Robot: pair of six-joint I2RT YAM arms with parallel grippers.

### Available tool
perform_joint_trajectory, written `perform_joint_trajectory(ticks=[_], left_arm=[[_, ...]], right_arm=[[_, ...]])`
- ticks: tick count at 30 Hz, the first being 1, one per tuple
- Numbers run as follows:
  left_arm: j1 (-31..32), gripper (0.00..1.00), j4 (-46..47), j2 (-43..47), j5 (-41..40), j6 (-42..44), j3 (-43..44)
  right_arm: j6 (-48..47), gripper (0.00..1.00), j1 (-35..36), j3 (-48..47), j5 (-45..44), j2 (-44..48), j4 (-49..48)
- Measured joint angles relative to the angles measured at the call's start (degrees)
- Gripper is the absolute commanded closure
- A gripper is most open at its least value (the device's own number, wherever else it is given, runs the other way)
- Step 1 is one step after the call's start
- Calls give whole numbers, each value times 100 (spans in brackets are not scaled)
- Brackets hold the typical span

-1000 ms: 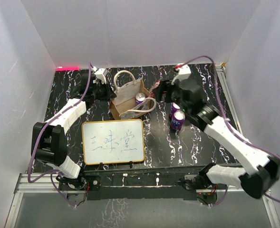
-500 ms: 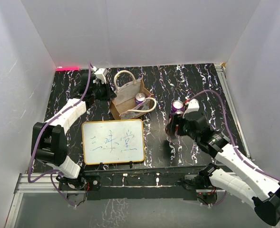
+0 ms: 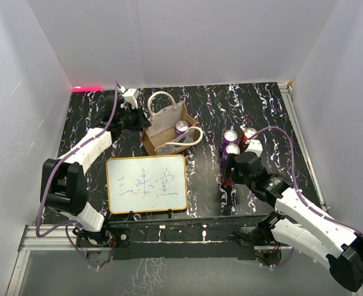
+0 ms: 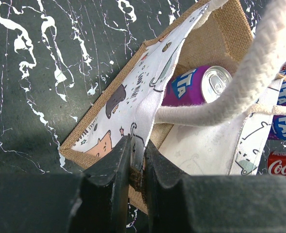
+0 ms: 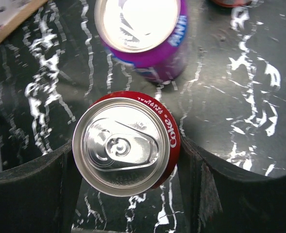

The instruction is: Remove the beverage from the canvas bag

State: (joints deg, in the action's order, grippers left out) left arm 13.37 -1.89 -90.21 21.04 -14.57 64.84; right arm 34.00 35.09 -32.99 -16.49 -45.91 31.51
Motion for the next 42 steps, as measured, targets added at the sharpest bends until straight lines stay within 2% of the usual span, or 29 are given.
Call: perform_joint_trajectory(ticks=[8, 21, 27, 34, 40, 41, 42], left_arm=[[0, 100, -13, 0, -2, 0, 0], [0, 100, -35, 0, -2, 0, 9], [0, 100, -35, 0, -2, 0, 11], [0, 100, -37, 0, -2, 0, 11], [0, 100, -37, 0, -2, 0, 11], [0, 100, -37, 0, -2, 0, 11], [0, 100, -35, 0, -2, 0, 11]], right_arm=[[345, 93, -2, 363, -1016, -4, -155], [409, 90, -2, 730, -1064, -81, -828], [404, 68, 0, 763, -1084, -227, -1029], [398, 33, 0, 763, -1119, -323, -1174], [385, 9, 0, 761, -1099, -299, -1172], [380, 2, 0, 761, -1102, -264, -1182], [372, 0, 0, 761, -1104, -186, -1191]])
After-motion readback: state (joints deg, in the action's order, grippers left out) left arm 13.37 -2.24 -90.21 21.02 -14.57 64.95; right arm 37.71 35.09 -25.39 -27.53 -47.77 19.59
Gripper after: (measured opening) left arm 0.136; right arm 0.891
